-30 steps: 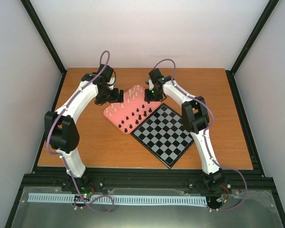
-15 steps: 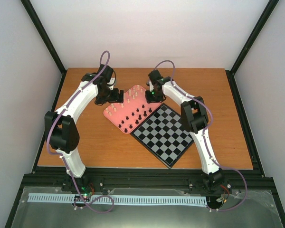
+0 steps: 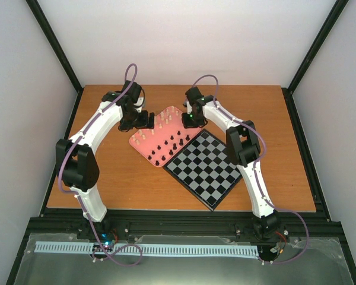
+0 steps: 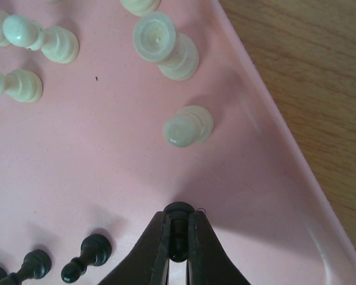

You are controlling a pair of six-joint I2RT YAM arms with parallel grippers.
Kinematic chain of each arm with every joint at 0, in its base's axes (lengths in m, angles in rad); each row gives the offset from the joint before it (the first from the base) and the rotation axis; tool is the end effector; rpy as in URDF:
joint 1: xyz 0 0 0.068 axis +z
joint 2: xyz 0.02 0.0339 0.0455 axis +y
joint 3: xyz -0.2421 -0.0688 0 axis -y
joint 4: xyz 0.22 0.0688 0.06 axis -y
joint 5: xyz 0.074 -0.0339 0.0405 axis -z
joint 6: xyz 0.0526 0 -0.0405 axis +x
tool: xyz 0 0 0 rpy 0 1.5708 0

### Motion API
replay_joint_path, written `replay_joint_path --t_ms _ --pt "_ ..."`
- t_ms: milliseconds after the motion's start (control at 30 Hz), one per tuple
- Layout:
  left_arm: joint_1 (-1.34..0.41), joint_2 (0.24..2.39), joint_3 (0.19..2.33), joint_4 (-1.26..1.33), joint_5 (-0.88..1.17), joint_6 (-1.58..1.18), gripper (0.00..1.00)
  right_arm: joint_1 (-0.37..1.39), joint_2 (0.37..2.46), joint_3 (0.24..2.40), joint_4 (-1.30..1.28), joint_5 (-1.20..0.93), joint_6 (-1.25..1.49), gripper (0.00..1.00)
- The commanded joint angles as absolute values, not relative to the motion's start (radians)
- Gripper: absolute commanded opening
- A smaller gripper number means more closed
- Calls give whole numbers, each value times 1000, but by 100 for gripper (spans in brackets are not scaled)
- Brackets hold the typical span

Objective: Set up the chess pieces on the board
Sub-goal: Pick up the chess piece from the storage box, then place the chess piece on the chessboard.

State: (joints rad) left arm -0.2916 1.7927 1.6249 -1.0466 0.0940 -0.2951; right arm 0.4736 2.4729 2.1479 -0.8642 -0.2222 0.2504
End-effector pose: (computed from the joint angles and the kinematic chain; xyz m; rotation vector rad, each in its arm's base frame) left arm 0.3283 -0.1037 0.2537 0.0189 2.8148 -0.2733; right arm 0.4257 0.2312 0.1339 -0.3748 2.7985 0.4876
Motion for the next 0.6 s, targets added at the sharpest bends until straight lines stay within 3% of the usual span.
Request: replay_joint_path --t_ms 0,167,567 --pt "-287 1783 1628 -1039 95 -298 100 480 2362 2139 -904 -196 227 3" --pt "-287 1783 1631 -1041 97 -297 100 474 2199 2011 -930 -172 206 3" --pt "-287 1775 1632 -1039 104 -298 100 356 1749 1407 -949 -104 218 3"
